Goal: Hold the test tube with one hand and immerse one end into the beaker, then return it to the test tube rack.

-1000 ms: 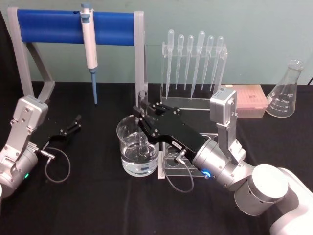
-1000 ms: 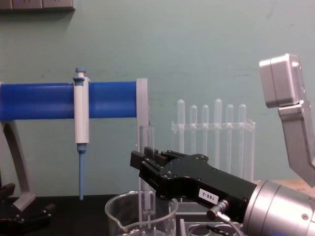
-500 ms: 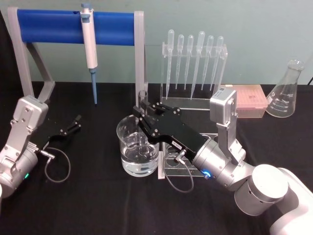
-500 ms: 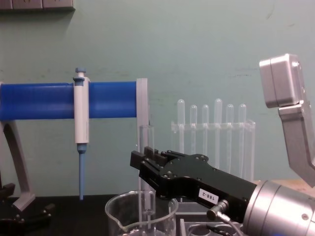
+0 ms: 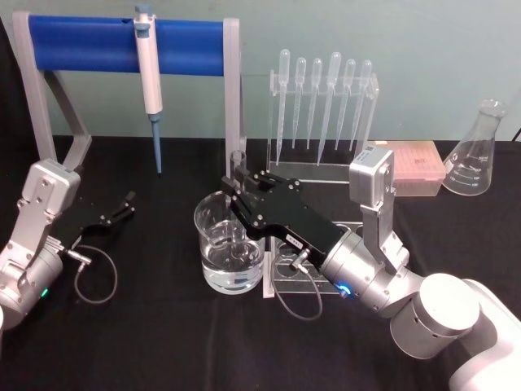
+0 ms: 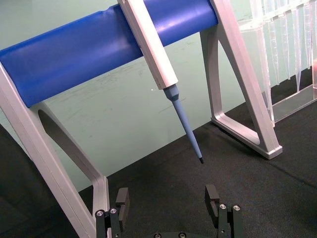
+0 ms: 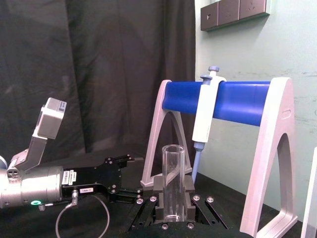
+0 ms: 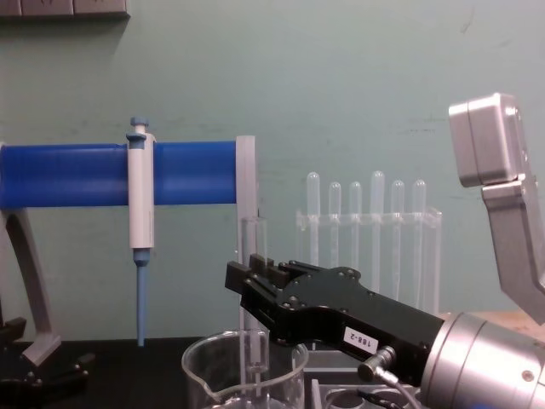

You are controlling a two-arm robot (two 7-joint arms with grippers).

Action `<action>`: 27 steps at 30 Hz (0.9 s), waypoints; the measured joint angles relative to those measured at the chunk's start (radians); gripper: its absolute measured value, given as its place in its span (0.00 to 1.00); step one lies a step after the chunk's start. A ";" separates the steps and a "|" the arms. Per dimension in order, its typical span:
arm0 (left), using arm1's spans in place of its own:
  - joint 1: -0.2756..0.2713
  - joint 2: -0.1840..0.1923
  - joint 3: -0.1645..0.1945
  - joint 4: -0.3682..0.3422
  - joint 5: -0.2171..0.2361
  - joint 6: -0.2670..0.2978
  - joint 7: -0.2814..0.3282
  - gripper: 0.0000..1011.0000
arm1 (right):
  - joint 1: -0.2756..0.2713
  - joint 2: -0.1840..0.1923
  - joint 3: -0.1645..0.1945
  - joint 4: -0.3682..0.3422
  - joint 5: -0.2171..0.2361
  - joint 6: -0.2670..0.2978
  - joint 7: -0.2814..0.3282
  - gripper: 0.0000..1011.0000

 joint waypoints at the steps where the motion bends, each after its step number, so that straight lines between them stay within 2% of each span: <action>1: 0.000 0.000 0.000 0.000 0.000 0.000 0.000 0.99 | 0.000 0.000 0.000 0.000 0.000 0.000 0.000 0.22; 27: 0.000 0.000 0.000 0.000 0.000 0.000 0.000 0.99 | 0.000 0.000 0.000 0.000 0.000 0.000 0.000 0.22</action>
